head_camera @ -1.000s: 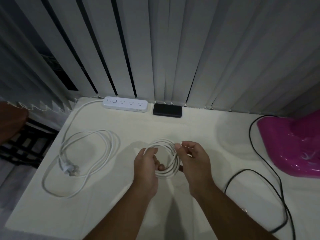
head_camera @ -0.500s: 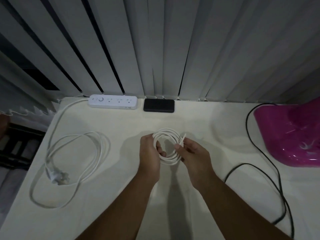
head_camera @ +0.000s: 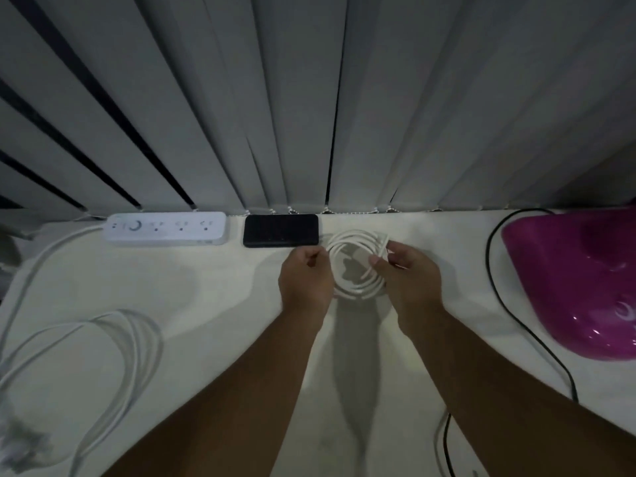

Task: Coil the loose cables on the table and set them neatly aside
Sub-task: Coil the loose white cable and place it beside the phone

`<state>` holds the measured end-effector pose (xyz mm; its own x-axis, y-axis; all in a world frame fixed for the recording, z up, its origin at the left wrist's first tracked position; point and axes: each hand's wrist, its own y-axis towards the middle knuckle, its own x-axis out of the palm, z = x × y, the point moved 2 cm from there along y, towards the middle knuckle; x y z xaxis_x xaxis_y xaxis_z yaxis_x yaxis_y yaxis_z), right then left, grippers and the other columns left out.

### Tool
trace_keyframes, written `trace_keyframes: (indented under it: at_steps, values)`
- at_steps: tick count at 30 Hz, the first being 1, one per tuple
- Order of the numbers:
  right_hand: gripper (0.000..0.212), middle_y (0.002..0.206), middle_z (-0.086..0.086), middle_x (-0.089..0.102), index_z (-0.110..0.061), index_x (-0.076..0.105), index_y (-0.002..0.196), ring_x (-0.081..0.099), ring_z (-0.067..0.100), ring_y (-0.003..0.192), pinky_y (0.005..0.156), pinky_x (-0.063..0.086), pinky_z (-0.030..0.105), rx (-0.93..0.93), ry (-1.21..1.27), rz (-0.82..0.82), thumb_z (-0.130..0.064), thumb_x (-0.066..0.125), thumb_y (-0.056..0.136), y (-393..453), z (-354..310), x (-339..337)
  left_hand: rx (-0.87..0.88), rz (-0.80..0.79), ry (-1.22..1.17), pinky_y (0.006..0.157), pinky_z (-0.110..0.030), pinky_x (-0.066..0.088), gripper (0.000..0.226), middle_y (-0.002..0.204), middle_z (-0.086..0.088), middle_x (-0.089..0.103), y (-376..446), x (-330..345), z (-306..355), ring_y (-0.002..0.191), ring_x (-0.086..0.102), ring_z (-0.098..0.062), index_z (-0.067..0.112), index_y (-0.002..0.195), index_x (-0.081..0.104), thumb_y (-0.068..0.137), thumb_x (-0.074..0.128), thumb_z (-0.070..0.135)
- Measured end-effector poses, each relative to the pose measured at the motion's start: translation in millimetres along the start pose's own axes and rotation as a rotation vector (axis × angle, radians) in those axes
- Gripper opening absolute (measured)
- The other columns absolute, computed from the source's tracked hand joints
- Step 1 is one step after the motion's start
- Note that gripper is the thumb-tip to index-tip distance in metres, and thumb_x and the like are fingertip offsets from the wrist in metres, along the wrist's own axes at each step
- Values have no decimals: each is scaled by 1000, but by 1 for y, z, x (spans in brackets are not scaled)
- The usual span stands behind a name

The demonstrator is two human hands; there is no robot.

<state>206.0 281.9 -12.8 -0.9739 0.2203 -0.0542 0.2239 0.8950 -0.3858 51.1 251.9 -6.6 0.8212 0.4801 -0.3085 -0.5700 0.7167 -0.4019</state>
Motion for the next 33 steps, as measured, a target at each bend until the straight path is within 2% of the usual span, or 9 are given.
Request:
trace_keyframes:
  at_steps: [6,8,10,12,14,17,20,27,33]
  values:
    - [34,100,-2,73,-11,73,118,67,2,84,80,52,11,-111,-202,81,-14,81,85,47,-7,7,57,-233,91,106,-38,48,42,131,-4,67,31,24,16,121,61,-25,15,136,61,96,49,13]
    - [28,101,-6,74,-17,74,117,68,4,88,88,56,20,-184,-378,12,-21,76,89,48,-7,7,174,-289,158,105,-17,41,52,146,3,55,26,26,15,129,54,-17,15,148,49,96,47,7]
    - [23,105,-9,75,-25,73,115,68,6,96,94,56,33,-310,-540,-68,-25,66,93,41,-5,8,375,-302,297,111,-3,16,61,163,4,31,13,28,10,148,29,-10,12,158,31,100,46,6]
    - [37,133,-5,68,-26,64,133,59,7,122,110,44,25,-437,-676,-147,-25,60,96,31,2,11,561,-314,475,117,-10,-2,62,171,-2,10,4,30,0,157,3,-13,8,161,18,104,43,14]
    - [62,167,1,29,-15,32,159,24,12,153,121,15,19,-432,-830,-254,-28,54,103,25,12,13,652,-318,698,122,-21,-8,63,171,-6,-3,3,33,-12,157,-12,-17,8,161,7,106,33,25]
    - [70,173,2,-2,-13,5,163,-4,12,157,127,4,28,-449,-1017,-321,-31,42,107,24,21,12,717,-281,948,125,-35,-12,67,171,-6,-12,8,34,-20,155,-19,-18,10,161,-6,105,23,34]
    - [67,173,8,-1,-9,3,163,-2,18,159,128,10,39,-531,-1150,-344,-32,35,108,31,16,10,756,-281,1027,124,-36,-14,71,171,-8,-11,17,35,-18,156,-17,-20,9,161,-6,105,23,39]
    - [66,172,11,0,-9,3,162,-1,23,159,128,9,38,-547,-1237,-406,-28,35,108,36,12,6,680,-422,1124,126,-39,-7,85,170,-9,-17,21,29,-4,156,-16,-22,9,160,-13,98,41,33]
    - [65,173,9,7,-12,13,163,8,25,159,126,13,43,-505,-1312,-376,-34,35,107,31,-9,9,664,-418,1126,126,-39,-5,74,172,-7,-5,18,15,17,158,-7,-20,10,162,-1,101,37,30]
